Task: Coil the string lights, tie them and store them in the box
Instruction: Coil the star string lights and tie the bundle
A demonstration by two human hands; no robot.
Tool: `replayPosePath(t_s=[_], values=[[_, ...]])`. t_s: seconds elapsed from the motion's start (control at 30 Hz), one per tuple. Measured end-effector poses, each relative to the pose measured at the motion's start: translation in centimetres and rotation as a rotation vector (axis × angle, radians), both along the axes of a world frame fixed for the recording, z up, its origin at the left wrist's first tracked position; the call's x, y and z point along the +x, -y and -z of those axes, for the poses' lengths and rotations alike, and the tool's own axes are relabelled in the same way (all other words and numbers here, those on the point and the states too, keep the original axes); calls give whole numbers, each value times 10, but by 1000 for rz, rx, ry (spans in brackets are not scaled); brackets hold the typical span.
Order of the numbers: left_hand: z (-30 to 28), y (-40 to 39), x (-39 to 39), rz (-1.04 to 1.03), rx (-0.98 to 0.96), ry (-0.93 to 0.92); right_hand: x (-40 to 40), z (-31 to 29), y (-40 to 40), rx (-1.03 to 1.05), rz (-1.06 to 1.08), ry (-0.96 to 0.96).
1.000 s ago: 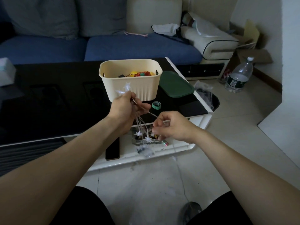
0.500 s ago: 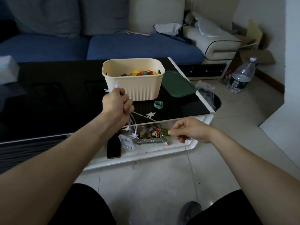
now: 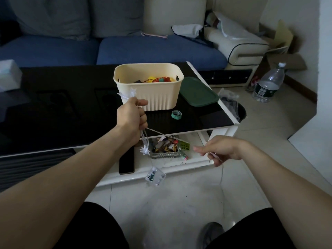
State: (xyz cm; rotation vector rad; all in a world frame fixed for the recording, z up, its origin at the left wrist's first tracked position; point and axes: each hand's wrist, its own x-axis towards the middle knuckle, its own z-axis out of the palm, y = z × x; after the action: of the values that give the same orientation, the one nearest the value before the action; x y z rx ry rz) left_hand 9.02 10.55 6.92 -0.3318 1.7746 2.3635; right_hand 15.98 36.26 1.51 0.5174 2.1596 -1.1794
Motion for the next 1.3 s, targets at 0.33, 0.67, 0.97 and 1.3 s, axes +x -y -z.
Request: replayPosePath(t_s=[0.33,0.67,0.97,1.3], values=[[2,-15,8,221,80,8,7,-38,28,-44,-4,-476],[10,-25,14,315,-47,-9,7,-51,61,-103,-52,-697],[17,-25,15,375,-90,-49,2,-51,56,-106,158,-965],[23,-35,20,434,-111,-29,-3,-28,75,-114,18,-920]])
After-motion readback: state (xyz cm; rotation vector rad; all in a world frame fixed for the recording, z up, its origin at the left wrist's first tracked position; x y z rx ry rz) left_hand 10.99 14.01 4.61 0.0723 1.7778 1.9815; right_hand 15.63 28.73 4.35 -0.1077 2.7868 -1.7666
